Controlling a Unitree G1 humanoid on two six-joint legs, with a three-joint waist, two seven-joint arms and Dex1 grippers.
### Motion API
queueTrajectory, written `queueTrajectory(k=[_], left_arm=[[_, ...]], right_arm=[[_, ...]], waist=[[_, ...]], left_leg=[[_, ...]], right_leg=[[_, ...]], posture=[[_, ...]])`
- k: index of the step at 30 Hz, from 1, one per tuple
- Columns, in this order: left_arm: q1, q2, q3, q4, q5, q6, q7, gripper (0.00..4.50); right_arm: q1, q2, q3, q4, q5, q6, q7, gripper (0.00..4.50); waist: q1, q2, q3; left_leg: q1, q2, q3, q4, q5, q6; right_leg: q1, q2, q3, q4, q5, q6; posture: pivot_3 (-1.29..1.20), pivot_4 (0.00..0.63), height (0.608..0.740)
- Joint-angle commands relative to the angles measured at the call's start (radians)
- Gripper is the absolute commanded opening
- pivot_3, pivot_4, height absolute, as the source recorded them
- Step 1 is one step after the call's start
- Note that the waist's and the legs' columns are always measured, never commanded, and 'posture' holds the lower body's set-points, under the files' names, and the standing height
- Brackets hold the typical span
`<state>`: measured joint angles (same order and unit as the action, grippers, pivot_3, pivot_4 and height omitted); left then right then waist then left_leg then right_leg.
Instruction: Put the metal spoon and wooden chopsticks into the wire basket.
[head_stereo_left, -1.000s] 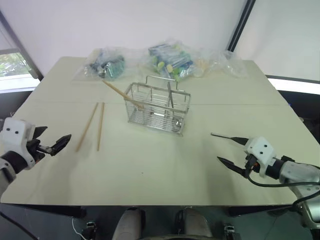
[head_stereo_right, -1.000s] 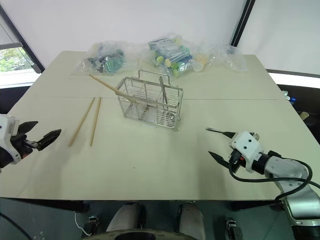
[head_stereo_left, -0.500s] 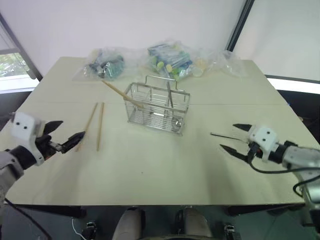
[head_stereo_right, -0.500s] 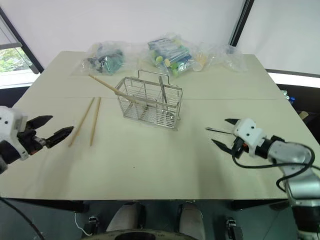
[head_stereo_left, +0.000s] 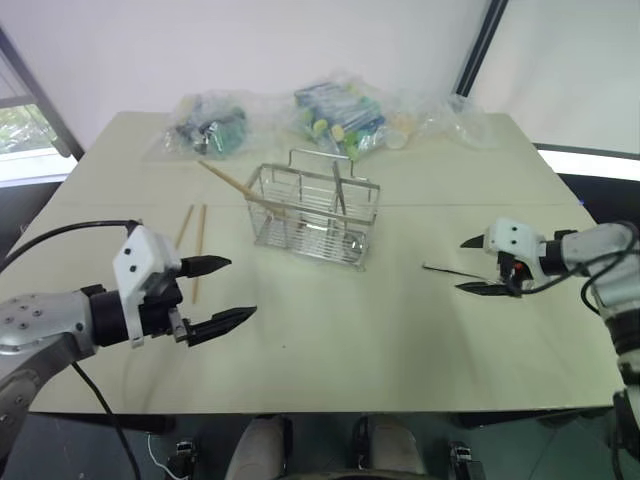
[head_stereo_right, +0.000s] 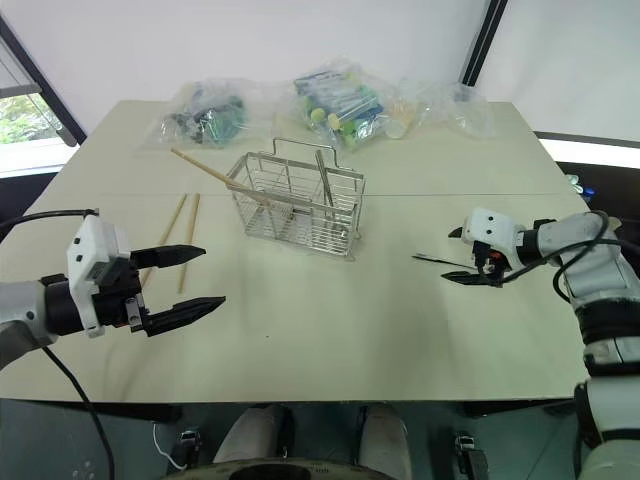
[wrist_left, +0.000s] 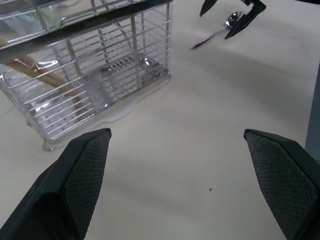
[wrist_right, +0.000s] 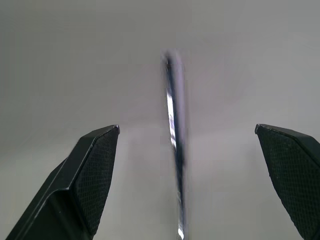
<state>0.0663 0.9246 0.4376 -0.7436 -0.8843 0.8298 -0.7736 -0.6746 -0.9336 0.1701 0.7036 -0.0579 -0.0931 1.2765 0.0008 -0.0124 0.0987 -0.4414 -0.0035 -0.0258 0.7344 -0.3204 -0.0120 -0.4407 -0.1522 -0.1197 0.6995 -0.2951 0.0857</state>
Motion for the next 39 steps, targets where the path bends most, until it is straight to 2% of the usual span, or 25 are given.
queueTrajectory(k=[1,5,14,15,16,17,23,35,39], left_arm=[[0.002,0.006,0.029,-0.035,-0.021,0.0,0.027,4.5],[0.012,0.001,0.04,-0.047,-0.032,-0.002,0.051,4.5],[-0.011,0.004,0.04,-0.062,-0.06,-0.006,0.108,4.5],[-0.017,0.006,0.041,-0.061,-0.067,-0.005,0.114,4.5],[-0.024,0.008,0.042,-0.061,-0.074,-0.004,0.12,4.5],[-0.03,0.01,0.043,-0.06,-0.08,-0.003,0.126,4.5],[-0.055,0.029,0.055,-0.05,-0.102,-0.001,0.142,4.5],[-0.109,0.057,0.054,-0.005,-0.104,-0.008,0.148,4.5],[-0.126,0.048,0.042,0.012,-0.097,-0.013,0.154,4.5]], right_arm=[[-0.087,0.014,0.028,0.083,-0.065,0.016,-0.027,4.48],[-0.139,0.035,0.055,0.142,-0.094,0.061,-0.005,4.48],[-0.111,0.034,0.07,0.097,-0.112,0.066,0.055,4.48],[-0.11,0.035,0.071,0.096,-0.116,0.066,0.05,3.97],[-0.108,0.037,0.073,0.097,-0.122,0.064,0.042,3.72],[-0.107,0.038,0.075,0.099,-0.126,0.061,0.035,3.23],[-0.108,0.055,0.071,0.116,-0.135,0.06,0.002,0.04],[-0.099,0.06,0.066,0.125,-0.127,0.04,-0.001,0.04],[-0.041,0.045,0.018,0.046,-0.057,-0.052,0.027,0.04]], waist=[[-0.009,0.0,0.0],[-0.015,-0.001,0.0],[-0.014,0.0,0.0],[-0.014,0.0,0.0],[-0.014,0.0,0.0],[-0.014,0.0,0.0],[-0.015,0.0,0.0],[-0.015,-0.001,0.0],[-0.015,-0.001,-0.001]], left_leg=[[0.0,0.0,0.0,0.0,0.0,0.0],[-0.001,0.0,0.0,0.0,0.0,0.0],[0.0,-0.001,0.0,0.0,0.0,0.0],[0.0,-0.001,0.0,0.0,0.0,0.0],[0.0,-0.001,0.0,0.0,0.0,0.0],[0.0,-0.001,0.0,0.0,0.0,0.0],[0.0,0.0,0.0,0.0,0.0,-0.001],[0.001,0.0,-0.001,0.001,0.001,-0.001],[0.0,0.0,-0.001,0.001,0.001,-0.001]], right_leg=[[0.0,0.0,0.0,0.0,0.0,0.0],[0.0,0.0,0.0,0.0,0.0,0.0],[0.001,0.0,0.0,0.0,0.0,0.0],[0.001,0.0,0.0,0.0,0.0,0.0],[0.001,0.0,0.0,0.001,0.0,0.0],[0.001,0.0,0.0,0.001,0.0,0.0],[0.001,0.0,0.0,0.001,0.0,0.0],[0.001,0.001,0.0,0.002,0.0,0.0],[0.001,0.001,0.0,0.002,0.0,0.0]], posture=[[0.0,0.15,0.633],[0.0,0.15,0.633],[0.0,0.15,0.633],[0.0,0.15,0.633],[0.0,0.15,0.633],[0.0,0.15,0.633],[0.0,0.15,0.633],[0.0,0.15,0.633],[0.0,0.15,0.633]])
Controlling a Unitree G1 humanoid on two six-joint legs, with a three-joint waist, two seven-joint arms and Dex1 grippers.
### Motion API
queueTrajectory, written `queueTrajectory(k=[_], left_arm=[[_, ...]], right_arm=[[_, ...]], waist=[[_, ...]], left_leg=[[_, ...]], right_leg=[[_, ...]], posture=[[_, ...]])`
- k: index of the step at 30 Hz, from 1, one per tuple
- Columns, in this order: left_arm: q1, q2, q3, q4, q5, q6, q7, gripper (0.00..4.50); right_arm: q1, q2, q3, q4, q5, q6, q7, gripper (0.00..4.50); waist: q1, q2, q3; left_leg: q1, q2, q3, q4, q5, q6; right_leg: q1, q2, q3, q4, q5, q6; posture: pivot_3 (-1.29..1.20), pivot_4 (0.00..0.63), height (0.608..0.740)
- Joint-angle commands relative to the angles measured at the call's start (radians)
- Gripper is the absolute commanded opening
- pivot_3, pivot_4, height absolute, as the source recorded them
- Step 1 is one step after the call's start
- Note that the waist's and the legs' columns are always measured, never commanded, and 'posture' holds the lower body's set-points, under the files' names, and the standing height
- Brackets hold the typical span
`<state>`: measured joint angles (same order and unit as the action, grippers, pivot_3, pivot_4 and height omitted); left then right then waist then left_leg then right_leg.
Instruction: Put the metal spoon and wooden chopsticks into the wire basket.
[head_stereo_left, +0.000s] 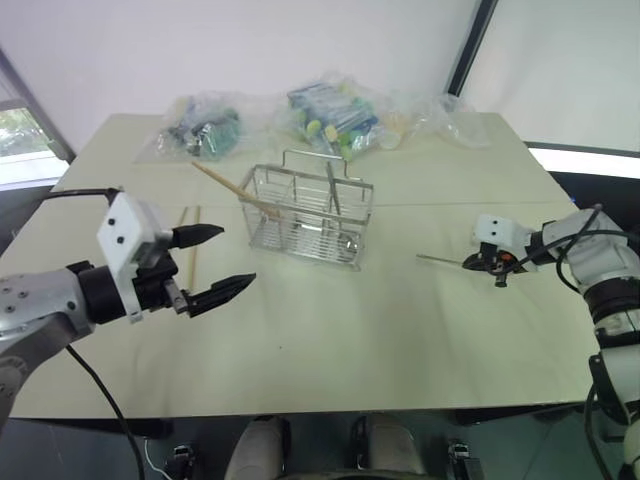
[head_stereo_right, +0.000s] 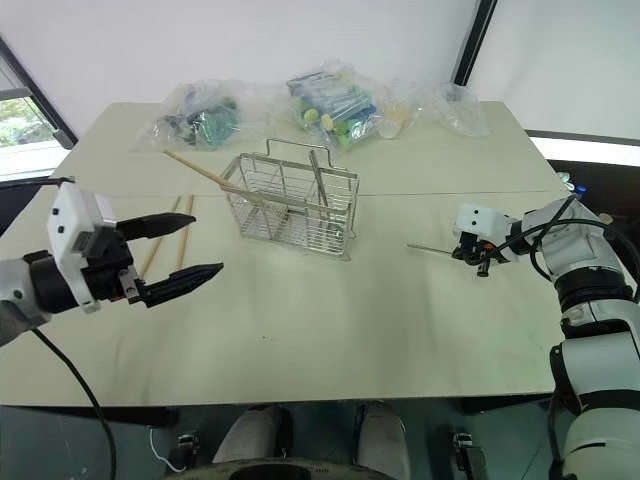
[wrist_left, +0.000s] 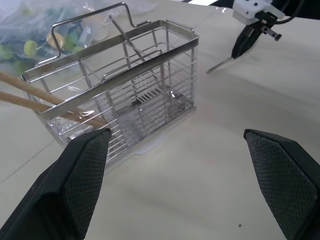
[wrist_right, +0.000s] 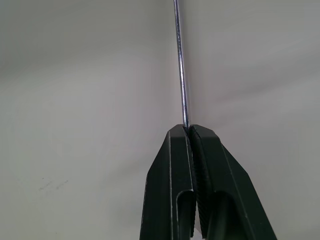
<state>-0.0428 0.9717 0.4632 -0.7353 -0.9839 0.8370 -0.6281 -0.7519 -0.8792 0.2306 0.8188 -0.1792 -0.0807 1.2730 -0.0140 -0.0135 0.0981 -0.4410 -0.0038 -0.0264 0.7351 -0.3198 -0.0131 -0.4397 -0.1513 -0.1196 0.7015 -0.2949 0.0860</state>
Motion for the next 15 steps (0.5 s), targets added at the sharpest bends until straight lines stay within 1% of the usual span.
queueTrajectory(k=[1,2,5,7,9,11,12,13,14,15], left_arm=[[-0.023,-0.004,0.014,0.01,0.005,-0.023,0.013,4.5],[-0.028,-0.008,0.012,0.015,0.006,-0.024,0.015,4.5],[-0.043,-0.012,0.007,0.028,0.009,-0.028,0.02,4.5],[-0.066,-0.015,0.0,0.042,0.009,-0.03,0.025,4.5],[-0.079,-0.016,-0.008,0.053,0.013,-0.032,0.025,4.5],[-0.091,-0.014,-0.02,0.065,0.025,-0.04,0.017,4.5],[-0.097,-0.013,-0.025,0.071,0.03,-0.044,0.013,4.5],[-0.104,-0.012,-0.03,0.076,0.034,-0.047,0.009,4.5],[-0.108,-0.011,-0.033,0.08,0.036,-0.049,0.007,4.5],[-0.118,-0.01,-0.038,0.087,0.04,-0.051,0.004,4.5]], right_arm=[[0.087,-0.024,-0.08,-0.163,0.137,-0.047,0.086,0.04],[0.125,-0.035,-0.108,-0.235,0.189,-0.026,0.124,0.04],[0.252,-0.08,-0.204,-0.522,0.375,0.139,0.215,0.04],[0.299,-0.108,-0.293,-0.75,0.551,0.358,0.21,0.04],[0.308,-0.118,-0.351,-0.886,0.665,0.512,0.175,0.04],[0.254,-0.103,-0.404,-0.973,0.794,0.671,0.1,0.04],[0.22,-0.089,-0.425,-1.001,0.85,0.74,0.057,0.04],[0.186,-0.073,-0.441,-1.019,0.896,0.792,0.016,0.04],[0.167,-0.063,-0.45,-1.029,0.922,0.825,-0.012,0.04],[0.12,-0.026,-0.455,-1.035,0.942,0.852,-0.077,0.04]], waist=[[0.001,0.0,0.0],[0.002,-0.001,0.0],[0.003,0.004,0.002],[0.005,0.007,0.004],[0.002,0.006,0.004],[0.002,0.003,0.006],[0.002,0.001,0.008],[0.003,-0.001,0.009],[0.004,-0.002,0.009],[0.006,-0.003,0.009]], left_leg=[[0.0,0.0,0.0,0.0,0.0,0.0],[0.0,0.0,0.0,0.0,0.0,0.0],[0.0,0.0,0.0,0.0,0.0,0.0],[0.0,0.0,0.0,0.0,0.0,0.0],[0.002,0.0,0.0,0.0,0.0,0.0],[0.004,0.0,0.0,-0.001,0.0,0.0],[0.01,0.001,0.0,-0.003,-0.001,0.0],[0.014,0.001,-0.001,-0.004,-0.001,-0.001],[0.016,0.001,-0.001,-0.004,-0.002,-0.002],[0.016,0.001,-0.001,-0.005,-0.002,-0.004]], right_leg=[[0.0,0.0,0.0,0.0,0.0,0.0],[0.0,0.0,0.0,0.0,0.0,0.0],[0.002,0.0,0.0,0.0,0.0,0.001],[0.003,-0.001,0.0,0.0,0.0,0.001],[0.004,-0.001,0.0,-0.002,0.0,0.0],[0.007,-0.001,0.0,-0.003,0.0,0.0],[0.009,-0.001,0.0,-0.004,0.0,0.0],[0.012,-0.001,0.0,-0.004,0.0,0.0],[0.013,-0.001,0.0,-0.004,0.0,0.0],[0.012,-0.001,0.0,-0.004,0.0,0.0]], posture=[[0.0,0.15,0.633],[0.0,0.15,0.633],[0.0,0.15,0.633],[0.0,0.15,0.633],[0.0,0.15,0.633],[0.0,0.15,0.633],[0.0,0.15,0.633],[0.0,0.15,0.633],[0.0,0.15,0.633],[0.0,0.15,0.633]])
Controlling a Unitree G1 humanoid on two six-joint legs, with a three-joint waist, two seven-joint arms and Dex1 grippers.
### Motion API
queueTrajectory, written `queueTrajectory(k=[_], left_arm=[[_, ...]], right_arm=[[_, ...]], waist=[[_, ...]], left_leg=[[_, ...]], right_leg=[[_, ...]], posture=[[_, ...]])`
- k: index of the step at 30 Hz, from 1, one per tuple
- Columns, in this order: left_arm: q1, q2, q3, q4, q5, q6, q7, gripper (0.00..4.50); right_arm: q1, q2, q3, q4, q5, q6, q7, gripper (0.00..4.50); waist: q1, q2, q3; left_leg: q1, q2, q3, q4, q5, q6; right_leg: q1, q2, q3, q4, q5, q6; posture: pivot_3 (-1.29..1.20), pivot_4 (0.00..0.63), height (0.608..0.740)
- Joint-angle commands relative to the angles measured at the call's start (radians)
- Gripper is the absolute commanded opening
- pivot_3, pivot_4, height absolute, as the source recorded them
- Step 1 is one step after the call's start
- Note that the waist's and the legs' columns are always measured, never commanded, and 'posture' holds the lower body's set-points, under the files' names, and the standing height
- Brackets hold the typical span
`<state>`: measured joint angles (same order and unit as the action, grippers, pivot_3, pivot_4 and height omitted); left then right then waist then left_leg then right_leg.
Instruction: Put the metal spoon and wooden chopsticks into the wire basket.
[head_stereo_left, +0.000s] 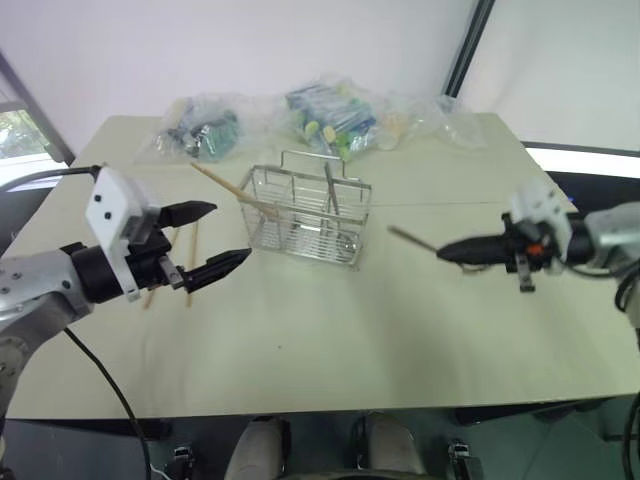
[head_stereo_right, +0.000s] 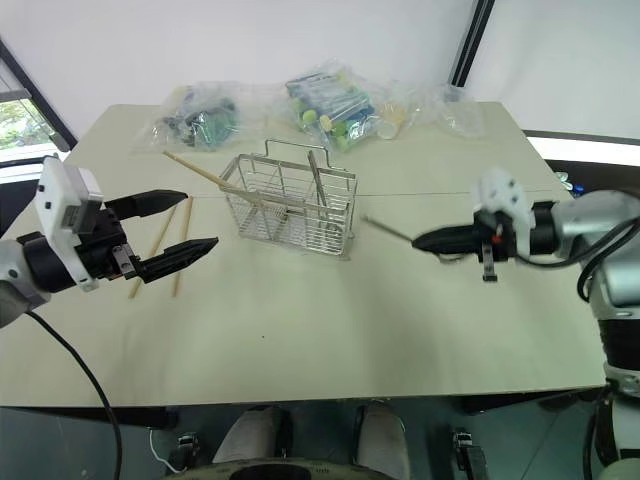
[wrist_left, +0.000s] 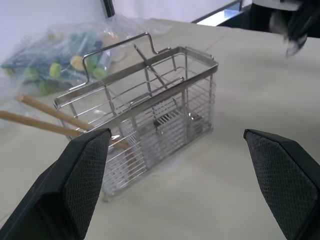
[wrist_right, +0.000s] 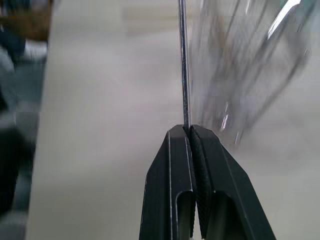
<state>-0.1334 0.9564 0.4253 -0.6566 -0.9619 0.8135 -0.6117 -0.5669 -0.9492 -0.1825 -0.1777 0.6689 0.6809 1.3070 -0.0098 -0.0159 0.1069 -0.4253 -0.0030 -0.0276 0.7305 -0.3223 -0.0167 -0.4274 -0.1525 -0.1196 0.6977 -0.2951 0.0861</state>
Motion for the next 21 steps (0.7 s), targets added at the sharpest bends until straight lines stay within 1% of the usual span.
queueTrajectory(k=[1,3,5,7,10,12,13,16,21], left_arm=[[-0.039,0.006,-0.007,0.018,0.022,-0.032,-0.016,4.5],[-0.064,0.005,-0.024,0.034,0.031,-0.037,-0.021,4.5],[-0.088,0.001,-0.039,0.046,0.037,-0.039,-0.024,4.5],[-0.104,-0.004,-0.047,0.056,0.04,-0.039,-0.028,4.5],[-0.121,-0.009,-0.059,0.061,0.044,-0.038,-0.027,4.5],[-0.128,-0.012,-0.063,0.061,0.045,-0.036,-0.026,4.5],[-0.13,-0.014,-0.064,0.06,0.045,-0.034,-0.024,4.5],[-0.134,-0.015,-0.057,0.047,0.033,-0.025,-0.016,4.5],[-0.13,-0.012,-0.038,0.034,0.016,-0.015,-0.006,4.5]], right_arm=[[-0.128,0.099,-0.039,-0.035,0.105,0.118,-0.201,0.04],[-0.228,0.198,-0.031,-0.019,0.103,0.154,-0.354,0.04],[-0.289,0.286,-0.012,0.005,0.076,0.173,-0.476,0.04],[-0.315,0.378,0.018,0.015,0.037,0.153,-0.578,0.04],[-0.323,0.492,0.059,0.037,-0.015,0.117,-0.688,0.04],[-0.314,0.554,0.084,0.049,-0.042,0.094,-0.732,0.04],[-0.303,0.577,0.095,0.056,-0.054,0.082,-0.743,0.04],[-0.263,0.614,0.115,0.077,-0.077,0.06,-0.757,0.04],[-0.208,0.644,0.119,0.089,-0.091,0.064,-0.792,0.04]], waist=[[0.0,-0.001,0.0],[0.0,-0.001,0.001],[0.0,-0.001,0.001],[0.001,-0.003,-0.001],[0.0,-0.003,-0.002],[-0.004,-0.003,-0.002],[-0.005,-0.002,-0.002],[-0.004,-0.001,-0.002],[-0.005,-0.001,-0.001]], left_leg=[[0.0,0.0,0.0,0.0,0.0,0.0],[0.001,0.0,0.0,0.0,0.0,0.0],[-0.002,-0.001,0.001,0.0,0.002,0.003],[-0.002,-0.001,0.001,0.0,0.002,0.003],[-0.008,-0.001,0.0,0.0,0.002,0.004],[-0.016,-0.002,0.0,0.001,0.003,0.004],[-0.018,-0.002,0.0,0.001,0.003,0.004],[-0.017,-0.003,0.0,0.001,0.003,0.004],[-0.015,-0.006,-0.001,0.001,0.003,0.004]], right_leg=[[0.0,0.0,0.0,0.0,0.0,0.0],[-0.001,0.0,0.0,-0.001,0.0,0.0],[-0.003,-0.001,0.0,0.0,0.001,-0.001],[-0.008,-0.001,0.0,0.002,0.001,-0.001],[-0.013,0.0,0.001,0.005,0.002,0.0],[-0.016,0.002,0.001,0.006,0.003,0.002],[-0.017,0.002,0.001,0.006,0.004,0.003],[-0.016,0.002,0.002,0.006,0.004,0.003],[-0.016,0.002,0.002,0.005,0.003,0.003]], posture=[[0.0,0.15,0.633],[0.0,0.15,0.633],[0.0,0.15,0.633],[0.0,0.15,0.633],[0.0,0.15,0.633],[0.0,0.15,0.633],[0.0,0.15,0.633],[0.0,0.15,0.633],[0.0,0.15,0.633]])
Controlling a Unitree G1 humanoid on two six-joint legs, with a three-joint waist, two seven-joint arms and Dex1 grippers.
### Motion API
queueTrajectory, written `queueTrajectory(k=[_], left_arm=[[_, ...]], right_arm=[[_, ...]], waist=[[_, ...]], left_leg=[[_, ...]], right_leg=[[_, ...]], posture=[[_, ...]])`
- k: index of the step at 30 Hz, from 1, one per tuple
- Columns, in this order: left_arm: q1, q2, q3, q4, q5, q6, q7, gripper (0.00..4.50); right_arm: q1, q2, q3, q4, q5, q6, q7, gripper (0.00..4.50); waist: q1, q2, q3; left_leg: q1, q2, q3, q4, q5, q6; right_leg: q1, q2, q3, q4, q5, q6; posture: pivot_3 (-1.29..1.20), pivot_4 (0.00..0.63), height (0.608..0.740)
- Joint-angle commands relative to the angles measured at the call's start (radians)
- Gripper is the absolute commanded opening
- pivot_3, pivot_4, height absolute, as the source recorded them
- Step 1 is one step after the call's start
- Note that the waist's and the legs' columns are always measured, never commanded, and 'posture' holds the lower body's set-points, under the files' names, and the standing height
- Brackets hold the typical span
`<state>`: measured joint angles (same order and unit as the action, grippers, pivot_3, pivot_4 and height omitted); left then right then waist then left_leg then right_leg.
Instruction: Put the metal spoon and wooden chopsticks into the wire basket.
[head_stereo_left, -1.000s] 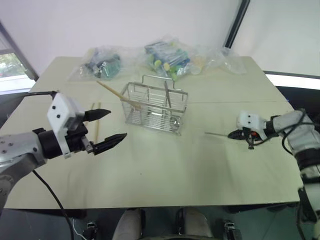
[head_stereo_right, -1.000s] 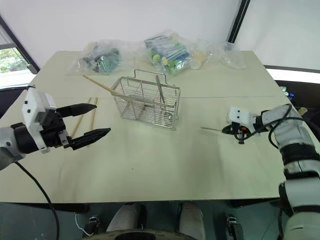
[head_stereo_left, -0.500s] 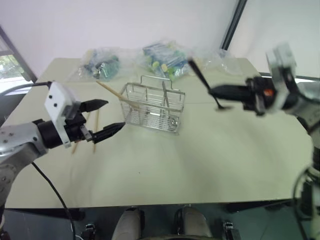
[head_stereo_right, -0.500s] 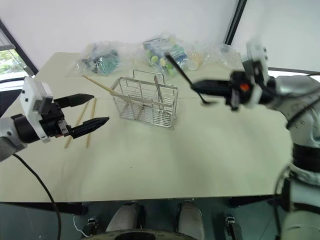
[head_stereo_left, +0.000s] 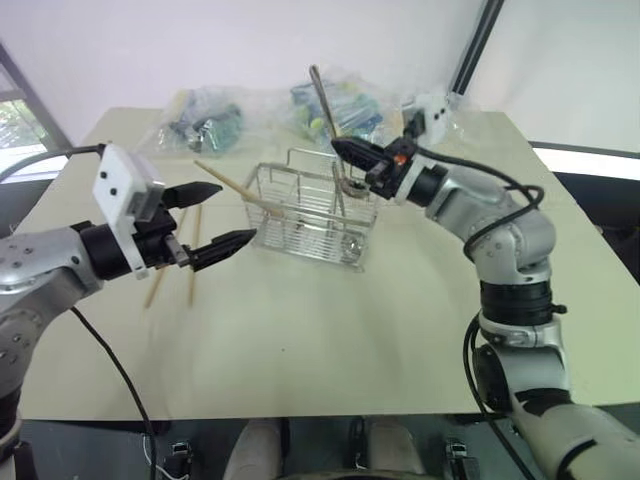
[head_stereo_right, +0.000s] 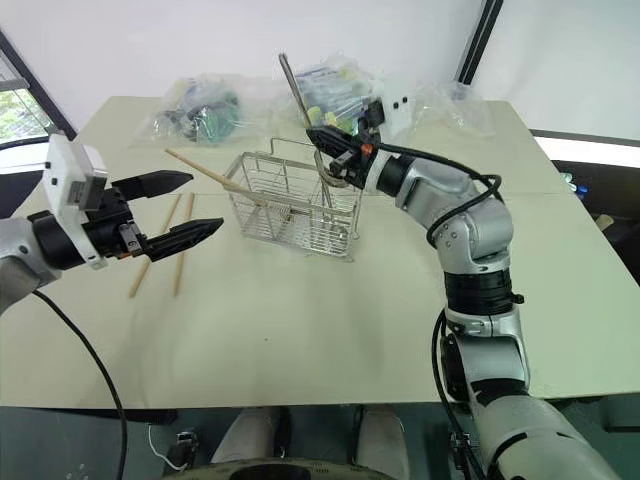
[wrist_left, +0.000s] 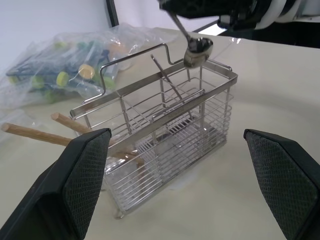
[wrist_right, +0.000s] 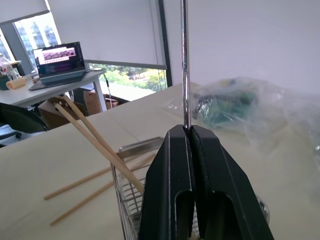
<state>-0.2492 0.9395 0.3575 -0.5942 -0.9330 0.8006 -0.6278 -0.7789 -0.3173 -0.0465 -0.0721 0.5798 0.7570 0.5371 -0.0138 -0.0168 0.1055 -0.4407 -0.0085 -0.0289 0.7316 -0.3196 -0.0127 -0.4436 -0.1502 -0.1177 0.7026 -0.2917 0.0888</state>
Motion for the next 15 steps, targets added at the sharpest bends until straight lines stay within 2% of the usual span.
queueTrajectory(k=[1,2,7,10,15], left_arm=[[-0.012,0.006,0.032,-0.029,-0.014,-0.001,0.012,4.5],[-0.011,0.007,0.034,-0.029,-0.014,-0.001,0.013,4.5],[-0.009,0.008,0.042,-0.029,-0.02,0.0,0.018,4.5],[-0.012,0.01,0.046,-0.021,-0.022,-0.002,0.017,4.5],[-0.083,0.003,0.106,0.043,-0.097,0.016,0.065,4.5]], right_arm=[[0.009,0.016,-0.019,-0.018,-0.001,-0.008,-0.029,0.64],[0.013,0.018,-0.02,-0.02,-0.004,-0.007,-0.034,0.9],[0.017,0.011,-0.015,-0.028,-0.043,-0.023,-0.071,3.39],[0.001,-0.001,-0.036,-0.02,-0.042,-0.019,-0.074,3.39],[-0.066,-0.102,-0.098,-0.024,-0.004,-0.016,0.001,3.39]], waist=[[-0.001,0.0,0.0],[-0.002,0.0,0.0],[-0.003,0.0,0.0],[-0.003,0.0,0.0],[-0.001,0.001,0.001]], left_leg=[[0.0,0.0,0.0,0.0,0.0,0.0],[0.0,0.0,0.0,0.0,0.0,0.0],[0.003,0.003,-0.001,0.0,0.0,0.0],[0.003,0.004,-0.001,0.0,0.0,0.0],[0.002,0.005,-0.003,0.0,0.0,0.0]], right_leg=[[0.0,0.0,0.0,0.0,0.0,0.0],[0.0,0.0,0.0,0.0,0.0,0.0],[0.0,0.003,0.0,0.003,0.0,0.0],[0.0,0.006,0.0,0.005,0.0,0.0],[0.0,0.011,0.001,0.003,0.0,0.0]], posture=[[0.0,0.15,0.633],[0.0,0.15,0.633],[0.0,0.15,0.633],[0.0,0.15,0.633],[0.0,0.15,0.633]])
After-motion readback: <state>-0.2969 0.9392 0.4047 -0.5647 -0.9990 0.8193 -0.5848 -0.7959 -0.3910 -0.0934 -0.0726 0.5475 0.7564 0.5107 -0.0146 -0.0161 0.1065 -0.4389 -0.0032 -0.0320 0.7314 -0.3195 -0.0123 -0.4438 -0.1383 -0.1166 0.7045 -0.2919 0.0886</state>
